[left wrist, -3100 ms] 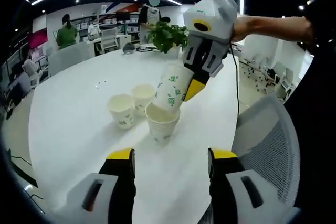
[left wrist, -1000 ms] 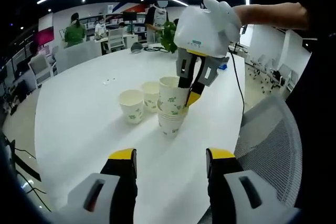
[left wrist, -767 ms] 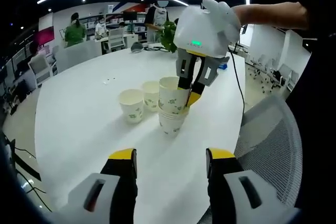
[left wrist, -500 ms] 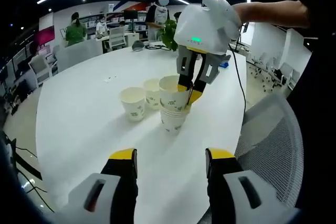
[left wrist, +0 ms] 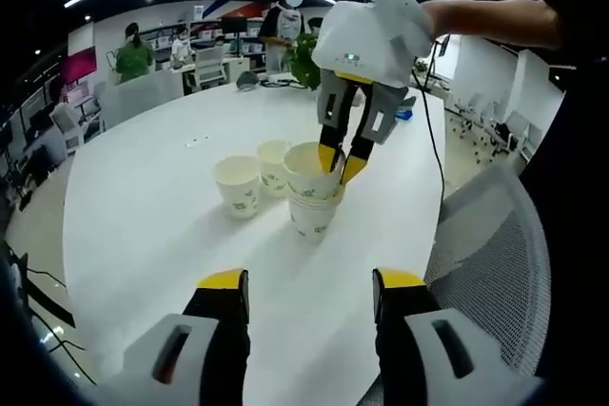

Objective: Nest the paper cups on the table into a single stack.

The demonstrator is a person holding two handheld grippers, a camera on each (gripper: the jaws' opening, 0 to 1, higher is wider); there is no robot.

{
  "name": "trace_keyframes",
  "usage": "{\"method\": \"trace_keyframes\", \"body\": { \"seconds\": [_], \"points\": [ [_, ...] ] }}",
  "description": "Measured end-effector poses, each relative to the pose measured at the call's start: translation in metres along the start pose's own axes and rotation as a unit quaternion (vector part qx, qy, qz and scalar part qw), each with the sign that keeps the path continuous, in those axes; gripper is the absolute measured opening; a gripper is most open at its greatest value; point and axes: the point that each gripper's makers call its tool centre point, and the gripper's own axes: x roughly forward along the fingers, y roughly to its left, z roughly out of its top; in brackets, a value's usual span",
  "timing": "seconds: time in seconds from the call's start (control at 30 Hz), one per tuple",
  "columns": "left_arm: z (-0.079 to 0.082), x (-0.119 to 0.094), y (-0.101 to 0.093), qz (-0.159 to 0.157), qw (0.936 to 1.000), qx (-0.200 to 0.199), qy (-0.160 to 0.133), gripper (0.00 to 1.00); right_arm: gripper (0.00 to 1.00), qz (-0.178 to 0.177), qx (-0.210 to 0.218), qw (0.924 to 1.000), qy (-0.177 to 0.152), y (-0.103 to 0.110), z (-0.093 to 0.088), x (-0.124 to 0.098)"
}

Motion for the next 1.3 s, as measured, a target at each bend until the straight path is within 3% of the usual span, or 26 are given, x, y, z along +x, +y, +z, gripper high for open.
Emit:
{"method": "trace_keyframes", "body": {
  "seconds": [1.07, 1.3],
  "points": [
    [0.004, 0.004, -0.005, -0.005, 0.9998, 0.016, 0.009, 0.51, 0.10, -0.028, 0.010, 0.9994, -0.020, 0.001, -0.008, -0.030],
    [0.008, 0.004, -0.009, -0.005, 0.9998, 0.018, 0.007, 0.51, 0.11, -0.035, 0.024, 0.9984, -0.038, -0.003, -0.007, -0.035]
  ]
}}
